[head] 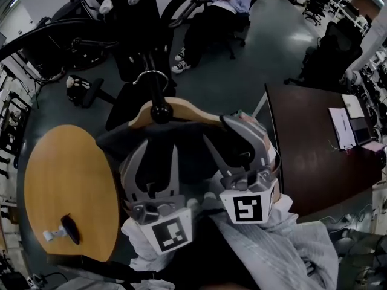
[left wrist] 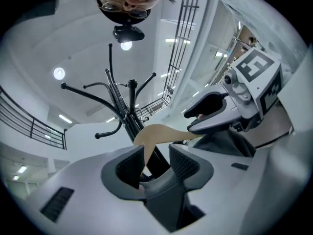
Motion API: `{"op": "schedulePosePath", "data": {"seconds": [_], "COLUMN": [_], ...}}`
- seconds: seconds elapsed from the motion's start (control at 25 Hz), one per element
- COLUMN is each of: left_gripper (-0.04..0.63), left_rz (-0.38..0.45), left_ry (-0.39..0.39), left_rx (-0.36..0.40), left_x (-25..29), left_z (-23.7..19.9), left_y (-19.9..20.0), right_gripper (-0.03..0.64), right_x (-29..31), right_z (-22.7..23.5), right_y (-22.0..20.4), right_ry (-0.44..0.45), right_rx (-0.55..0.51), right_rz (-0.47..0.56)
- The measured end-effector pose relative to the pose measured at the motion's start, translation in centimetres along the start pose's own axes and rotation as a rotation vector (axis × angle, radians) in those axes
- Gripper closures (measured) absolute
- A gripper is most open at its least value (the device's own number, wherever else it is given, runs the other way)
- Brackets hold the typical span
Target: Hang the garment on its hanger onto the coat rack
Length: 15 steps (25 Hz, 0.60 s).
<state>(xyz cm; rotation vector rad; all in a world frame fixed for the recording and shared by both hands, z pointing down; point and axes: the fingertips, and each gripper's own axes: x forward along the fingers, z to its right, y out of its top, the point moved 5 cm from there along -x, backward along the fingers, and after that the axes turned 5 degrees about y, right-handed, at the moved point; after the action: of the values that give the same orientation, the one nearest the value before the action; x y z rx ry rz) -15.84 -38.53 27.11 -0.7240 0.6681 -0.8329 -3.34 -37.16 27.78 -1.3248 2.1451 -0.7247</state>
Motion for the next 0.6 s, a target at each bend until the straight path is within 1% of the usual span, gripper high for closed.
{"op": "schedulePosePath", "data": {"seconds": [0.08,0.16,0.24,0.28,0.32,0.36,0.4,0.52,0.6], "left_gripper": [0.434,0.436,0.442,0.467,0.522,0.556,0.574,0.589,0.589], "left_rz": [0.006,0.018,0.026,0.025,0.025,0.027,0.032,0.05,0.048], "left_ry": [-0.026,-0.044,-0.062,-0.067,-0.072,-0.083,-0.1,-0.178,-0.221], "left_rx": [-0.068,-0.133,-0.189,-0.216,-0.244,-0.272,-0.296,-0.339,-0.331], "left_x": [0.2,0.5,0.7,0.8,0.7,0.7,0.7,1.2,1.7], "left_z": [0.9,1.8,2.5,2.8,3.0,3.3,3.7,5.3,6.5], "left_y": [0.7,1.4,2.0,2.3,2.6,2.9,3.3,4.2,4.6], "right_gripper": [0.473,0.51,0.553,0.573,0.586,0.597,0.608,0.615,0.615], "right_x": [-0.6,-1.4,-2.3,-2.8,-3.2,-3.6,-4.0,-4.9,-5.2], "right_z": [0.2,0.5,0.9,1.0,1.2,1.4,1.7,2.3,2.5], "right_y": [-0.6,-1.2,-1.5,-1.6,-1.6,-1.7,-1.7,-1.6,-1.7], "right_ry": [-0.011,-0.031,-0.053,-0.055,-0.055,-0.058,-0.067,-0.1,-0.109], "right_rx": [0.07,0.121,0.168,0.197,0.227,0.255,0.276,0.296,0.296], "right_rz": [-0.05,-0.086,-0.092,-0.09,-0.087,-0.083,-0.079,-0.082,-0.089]}}
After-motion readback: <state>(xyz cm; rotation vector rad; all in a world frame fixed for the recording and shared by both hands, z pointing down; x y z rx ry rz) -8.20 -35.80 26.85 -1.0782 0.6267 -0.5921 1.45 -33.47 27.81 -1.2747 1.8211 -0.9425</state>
